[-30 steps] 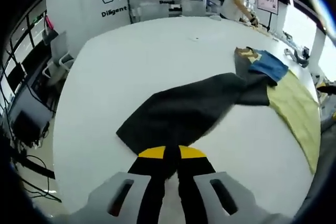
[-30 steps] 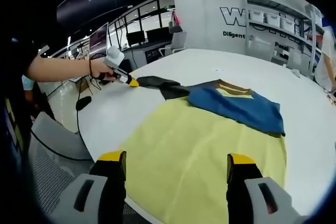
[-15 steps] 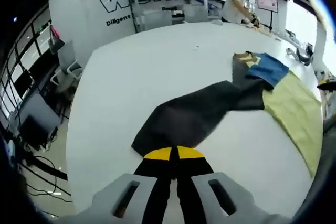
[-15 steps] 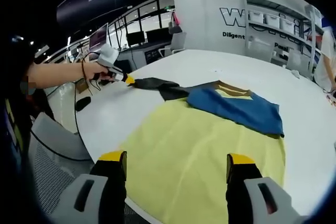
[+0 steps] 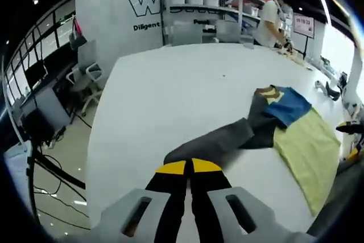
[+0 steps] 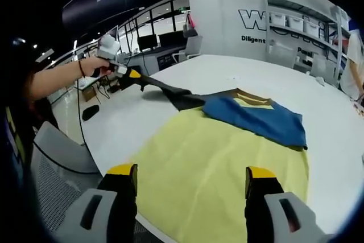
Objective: Fold the garment on the visible template until the final outline fits inside the template.
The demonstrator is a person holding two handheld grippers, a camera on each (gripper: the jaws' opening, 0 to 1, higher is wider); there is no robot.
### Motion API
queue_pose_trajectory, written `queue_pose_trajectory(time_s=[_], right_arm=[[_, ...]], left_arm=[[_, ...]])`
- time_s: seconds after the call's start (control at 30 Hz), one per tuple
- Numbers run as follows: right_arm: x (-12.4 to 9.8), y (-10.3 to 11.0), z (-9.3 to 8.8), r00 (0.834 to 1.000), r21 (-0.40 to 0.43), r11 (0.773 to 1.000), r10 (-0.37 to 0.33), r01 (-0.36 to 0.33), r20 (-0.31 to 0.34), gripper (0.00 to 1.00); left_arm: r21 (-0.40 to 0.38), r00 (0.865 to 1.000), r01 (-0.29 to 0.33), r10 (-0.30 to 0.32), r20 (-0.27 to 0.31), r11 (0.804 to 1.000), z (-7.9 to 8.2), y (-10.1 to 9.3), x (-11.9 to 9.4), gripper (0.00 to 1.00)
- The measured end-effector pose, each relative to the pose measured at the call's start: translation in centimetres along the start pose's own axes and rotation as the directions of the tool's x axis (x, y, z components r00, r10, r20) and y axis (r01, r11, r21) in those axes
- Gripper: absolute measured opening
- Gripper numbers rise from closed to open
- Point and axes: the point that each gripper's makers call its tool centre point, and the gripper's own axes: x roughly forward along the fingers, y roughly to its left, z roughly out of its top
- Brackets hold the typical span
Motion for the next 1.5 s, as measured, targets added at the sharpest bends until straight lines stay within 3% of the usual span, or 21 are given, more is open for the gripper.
queue_pose_trajectory(time_s=[0.13,0.4,0.63,0.97,1.13,1.5], right_arm=[[0.0,0.1,-0.2,1.0,0.009,1.0,0.006,-0.006,-0.003,0.75],[0.3,0.2,-0.5,1.0,0.016,1.0,0.012,-0.012,-0.011,0.75],[0.2,-0.3,-0.8,1.0,0.03,1.0,0.002,-0.001,-0.014,0.75],[0.5,-0.7,-1.6,0.999,0.041,0.999,-0.002,0.003,-0.041,0.75],[0.5,-0.7,-1.7,0.999,0.038,0.999,-0.002,0.004,-0.049,0.75],[0.8,-0.9,-3.2,0.994,0.044,0.999,-0.009,0.014,-0.105,0.75]], left_arm=[[-0.008,1.0,-0.002,0.002,0.019,1.0,0.7,0.2,-0.7,0.0],[-0.017,0.998,-0.011,0.01,-0.068,1.0,0.8,0.3,-1.8,0.0],[-0.035,0.996,0.018,-0.021,-0.089,0.999,1.0,0.3,-2.2,0.0],[-0.063,0.993,-0.003,-0.004,-0.114,0.998,1.4,3.1,0.1,0.0],[-0.075,0.987,-0.025,0.013,-0.163,0.997,0.8,4.3,1.5,0.0],[-0.126,0.965,-0.014,-0.02,-0.262,0.992,-1.3,5.1,3.3,0.0]])
